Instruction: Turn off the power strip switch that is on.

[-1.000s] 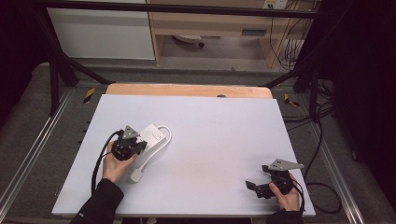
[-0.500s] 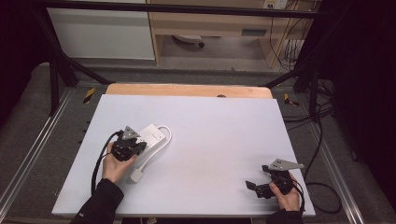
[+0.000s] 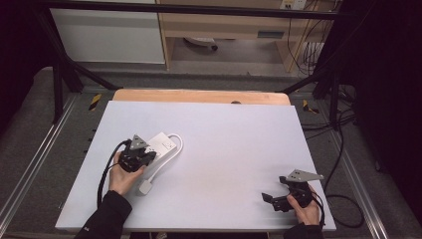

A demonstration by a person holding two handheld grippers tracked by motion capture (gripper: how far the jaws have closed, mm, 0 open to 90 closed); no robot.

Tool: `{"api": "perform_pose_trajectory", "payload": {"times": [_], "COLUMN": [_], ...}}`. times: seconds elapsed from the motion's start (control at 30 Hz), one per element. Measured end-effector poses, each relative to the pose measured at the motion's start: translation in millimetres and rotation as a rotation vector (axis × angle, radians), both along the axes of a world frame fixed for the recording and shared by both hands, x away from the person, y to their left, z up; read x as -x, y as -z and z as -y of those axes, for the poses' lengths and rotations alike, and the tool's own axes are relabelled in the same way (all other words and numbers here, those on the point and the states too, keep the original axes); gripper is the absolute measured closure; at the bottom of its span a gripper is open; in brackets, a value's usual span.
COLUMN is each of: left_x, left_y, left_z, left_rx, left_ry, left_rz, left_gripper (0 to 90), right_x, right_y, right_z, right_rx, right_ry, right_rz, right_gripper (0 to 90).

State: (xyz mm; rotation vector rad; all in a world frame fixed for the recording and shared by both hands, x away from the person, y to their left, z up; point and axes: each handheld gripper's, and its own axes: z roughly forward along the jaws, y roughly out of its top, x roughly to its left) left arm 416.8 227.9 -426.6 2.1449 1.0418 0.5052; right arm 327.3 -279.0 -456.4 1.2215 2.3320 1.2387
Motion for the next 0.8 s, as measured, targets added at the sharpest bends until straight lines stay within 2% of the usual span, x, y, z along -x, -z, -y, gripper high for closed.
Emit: {"api": "perform_pose_trajectory", "payload": {"times": [0.07,0.6,0.8], "left_x": [-0.4,6.5,12.2], "left_y": [0.1,-8.4,-13.1], "left_z": [-0.5,-2.7,-11.0], "left_rx": [0.013,0.034,0.059], "left_ry": [0.003,0.019,0.026], "left_rz": [-0.006,-0.001,-0.007], "left_gripper": [90.0,89.9,89.4], "right_x": [-0.1,0.1,-0.1], "right_y": [0.1,-0.1,0.2], "right_z": [0.0,0.2,0.0], "right_rx": [0.000,0.000,0.002], "right_ry": [0.001,0.002,0.001], "right_rz": [0.002,0.001,0.000], "right_gripper": [0.7,0.7,0.7]}}
